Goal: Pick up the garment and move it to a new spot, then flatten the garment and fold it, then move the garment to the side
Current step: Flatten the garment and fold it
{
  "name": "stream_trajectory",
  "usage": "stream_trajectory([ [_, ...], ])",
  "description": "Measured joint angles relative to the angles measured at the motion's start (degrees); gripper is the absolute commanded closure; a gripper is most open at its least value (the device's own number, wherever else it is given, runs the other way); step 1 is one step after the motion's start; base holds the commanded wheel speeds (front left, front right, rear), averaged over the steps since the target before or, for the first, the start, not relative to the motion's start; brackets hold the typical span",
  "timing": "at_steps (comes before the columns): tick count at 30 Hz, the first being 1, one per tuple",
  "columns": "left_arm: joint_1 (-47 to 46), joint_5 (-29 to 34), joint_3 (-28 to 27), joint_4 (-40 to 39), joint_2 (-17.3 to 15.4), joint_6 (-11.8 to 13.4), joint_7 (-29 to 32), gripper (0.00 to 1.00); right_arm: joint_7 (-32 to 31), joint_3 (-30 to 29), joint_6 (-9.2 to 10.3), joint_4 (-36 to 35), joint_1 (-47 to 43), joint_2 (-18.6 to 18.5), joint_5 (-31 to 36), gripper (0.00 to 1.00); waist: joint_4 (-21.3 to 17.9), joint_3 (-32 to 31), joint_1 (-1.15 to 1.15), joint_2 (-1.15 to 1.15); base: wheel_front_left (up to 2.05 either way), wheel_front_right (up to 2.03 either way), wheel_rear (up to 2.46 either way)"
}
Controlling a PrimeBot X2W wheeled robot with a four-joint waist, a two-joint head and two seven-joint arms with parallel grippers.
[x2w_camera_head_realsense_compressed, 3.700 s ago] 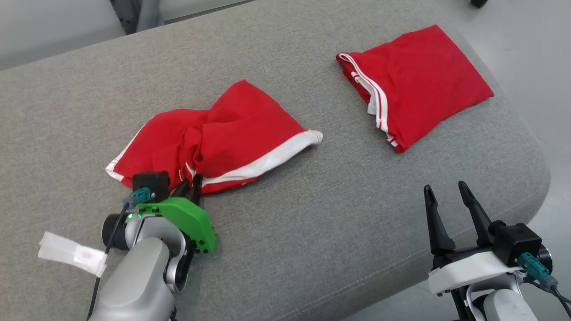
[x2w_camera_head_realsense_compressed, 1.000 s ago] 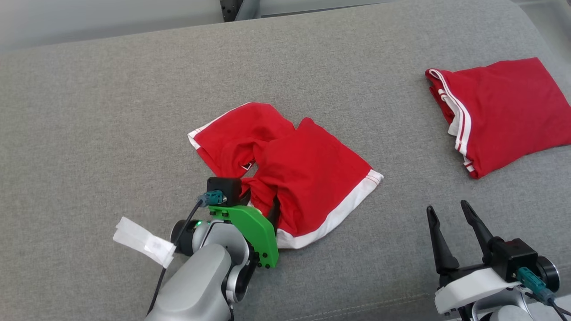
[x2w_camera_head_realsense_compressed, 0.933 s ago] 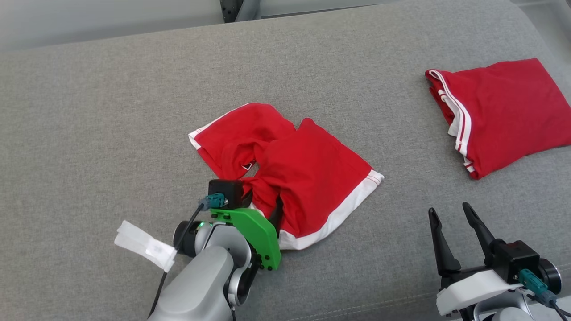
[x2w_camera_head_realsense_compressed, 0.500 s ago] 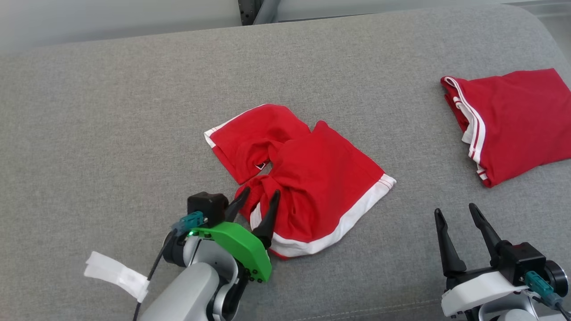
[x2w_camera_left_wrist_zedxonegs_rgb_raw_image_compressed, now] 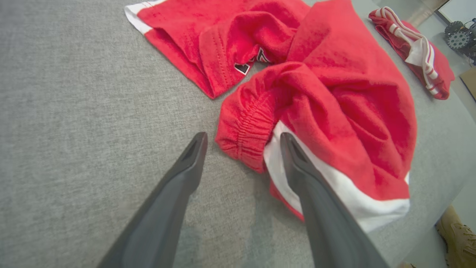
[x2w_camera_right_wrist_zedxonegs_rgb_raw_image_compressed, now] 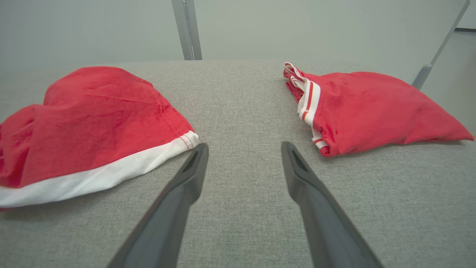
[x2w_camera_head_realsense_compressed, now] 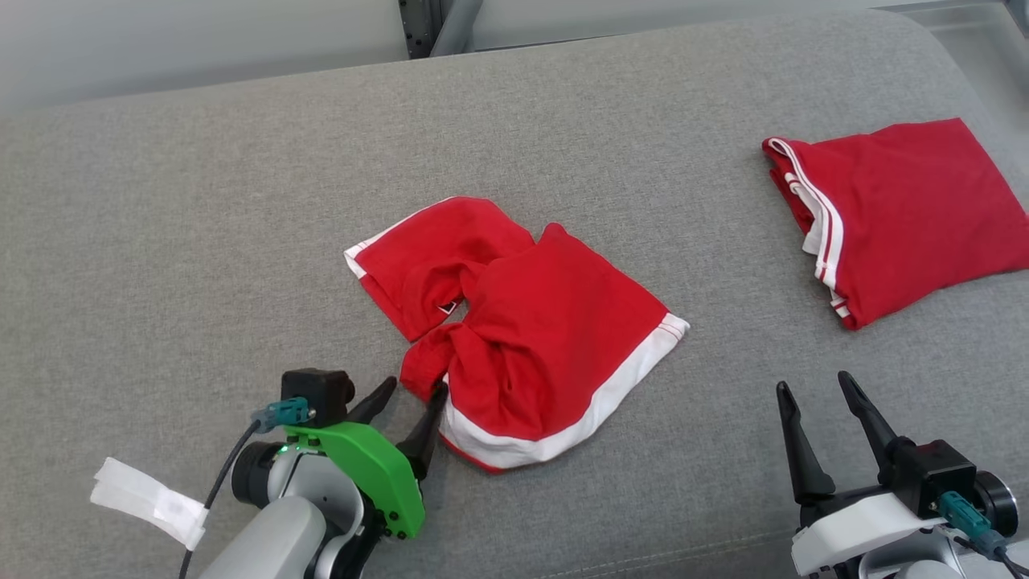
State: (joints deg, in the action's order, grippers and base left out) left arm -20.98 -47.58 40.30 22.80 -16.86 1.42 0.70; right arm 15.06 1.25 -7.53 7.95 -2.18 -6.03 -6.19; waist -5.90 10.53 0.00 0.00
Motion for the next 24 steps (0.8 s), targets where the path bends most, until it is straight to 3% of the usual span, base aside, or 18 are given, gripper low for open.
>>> stream_trajectory([
  [7, -0.08, 2.65, 3.11, 0.04, 1.97, -0.04, -1.56, 0.0, 0.0, -0.53, 0.0, -0.1, -0.16, -0.02, -0.07, 0.0, -1.11, 0.04, 0.0, 0.0, 0.0, 0.0, 0.0],
  [17, 0.51, 10.89, 5.64, -6.17, 1.16, 8.46, -4.79, 0.0, 0.0, -0.86, 0.0, 0.08, -0.92, -0.03, -0.18, 0.0, -0.5, 0.28, 0.0, 0.0, 0.0, 0.0, 0.0],
  [24, 2.28, 14.16, 8.77, -9.85, 0.8, 11.28, -3.5, 0.0, 0.0, -0.81, 0.0, 0.11, -0.86, -0.05, -0.21, 0.0, 0.11, 0.42, 0.0, 0.0, 0.0, 0.0, 0.0],
])
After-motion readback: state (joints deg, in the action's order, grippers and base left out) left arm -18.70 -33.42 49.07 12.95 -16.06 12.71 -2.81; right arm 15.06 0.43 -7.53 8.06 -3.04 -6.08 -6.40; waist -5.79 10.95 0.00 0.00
